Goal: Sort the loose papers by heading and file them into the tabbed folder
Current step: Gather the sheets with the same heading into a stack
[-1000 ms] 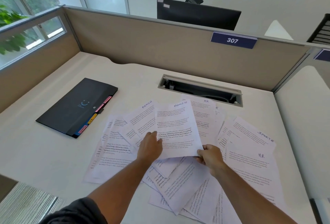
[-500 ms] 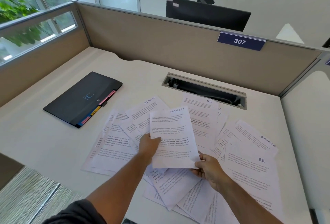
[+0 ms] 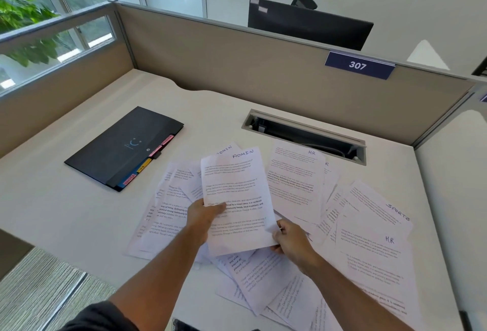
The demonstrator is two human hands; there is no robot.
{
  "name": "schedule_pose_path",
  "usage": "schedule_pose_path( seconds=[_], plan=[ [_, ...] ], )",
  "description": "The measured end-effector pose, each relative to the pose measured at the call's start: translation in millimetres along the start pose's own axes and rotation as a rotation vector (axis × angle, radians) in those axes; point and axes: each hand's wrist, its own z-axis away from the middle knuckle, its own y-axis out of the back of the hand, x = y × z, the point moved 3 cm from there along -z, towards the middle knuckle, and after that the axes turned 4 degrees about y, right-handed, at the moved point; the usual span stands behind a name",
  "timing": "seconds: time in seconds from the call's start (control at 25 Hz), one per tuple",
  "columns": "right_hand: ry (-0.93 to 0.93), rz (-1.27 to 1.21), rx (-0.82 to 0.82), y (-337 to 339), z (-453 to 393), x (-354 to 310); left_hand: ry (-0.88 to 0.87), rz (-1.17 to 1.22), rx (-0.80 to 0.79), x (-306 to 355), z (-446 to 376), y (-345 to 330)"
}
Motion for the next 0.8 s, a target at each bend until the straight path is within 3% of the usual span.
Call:
schedule_pose_path(
  seconds=[0.2,0.52,0.8],
  plan=[
    [0.038,0.095,0.022,-24.3,-15.2,-23.4,-0.015,0.013,0.048,10.7,-10.9,37.6],
    [0.121,0.401,0.256,-29.5,-45.3,-43.8,-0.054,-0.085,0.119,24.1,-31.6,86.7],
    [0.352,0.702,0.033,-73.0,-48.7,-45.4,-0.073,-0.129,0.262,35.0,-41.3,114.2]
  ],
)
